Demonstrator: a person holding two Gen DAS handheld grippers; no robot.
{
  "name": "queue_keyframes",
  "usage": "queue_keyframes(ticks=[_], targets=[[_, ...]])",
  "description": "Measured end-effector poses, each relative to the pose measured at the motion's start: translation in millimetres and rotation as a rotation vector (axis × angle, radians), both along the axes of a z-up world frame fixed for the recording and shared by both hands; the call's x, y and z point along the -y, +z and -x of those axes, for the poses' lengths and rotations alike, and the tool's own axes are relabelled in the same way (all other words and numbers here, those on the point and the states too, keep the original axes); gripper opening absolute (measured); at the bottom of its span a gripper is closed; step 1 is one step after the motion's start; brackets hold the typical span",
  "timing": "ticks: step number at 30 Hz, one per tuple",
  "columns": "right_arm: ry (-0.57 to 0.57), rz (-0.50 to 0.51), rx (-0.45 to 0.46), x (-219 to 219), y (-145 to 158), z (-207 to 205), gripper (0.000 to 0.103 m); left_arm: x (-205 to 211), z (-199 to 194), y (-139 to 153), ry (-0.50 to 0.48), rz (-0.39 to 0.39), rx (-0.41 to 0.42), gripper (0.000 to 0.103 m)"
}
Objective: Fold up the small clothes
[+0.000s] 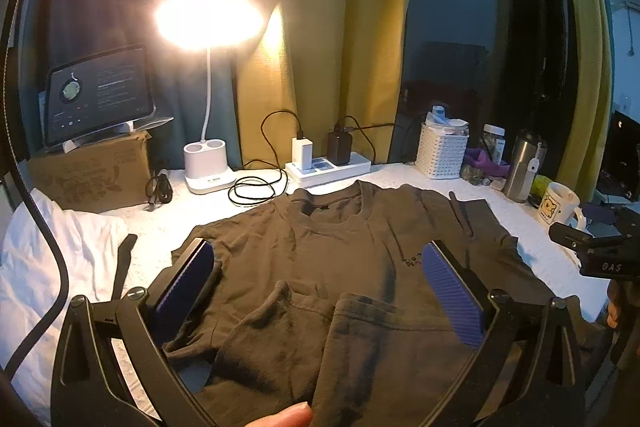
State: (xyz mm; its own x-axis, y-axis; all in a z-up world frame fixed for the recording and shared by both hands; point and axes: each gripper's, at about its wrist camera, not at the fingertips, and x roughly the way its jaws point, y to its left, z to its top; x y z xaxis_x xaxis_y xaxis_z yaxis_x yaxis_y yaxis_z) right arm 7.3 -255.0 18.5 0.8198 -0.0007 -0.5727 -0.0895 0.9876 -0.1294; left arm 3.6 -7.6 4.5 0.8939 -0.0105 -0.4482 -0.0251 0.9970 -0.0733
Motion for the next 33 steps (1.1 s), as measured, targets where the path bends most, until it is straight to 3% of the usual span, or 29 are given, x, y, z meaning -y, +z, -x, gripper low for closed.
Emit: queue_keyframes(ticks=[9,33], targets=[[0.004,-0.001,-0.008,-2.8,-1.1,-3.6,0.103,-10.9,0.3,-1.0,-0.009,0.061,-0.004,0.103],[0.005,-0.001,-0.009,-4.4,-0.9,-3.4,0.103,-11.6,3.9,9.1,-0.016,0.039,0.042,0.103]])
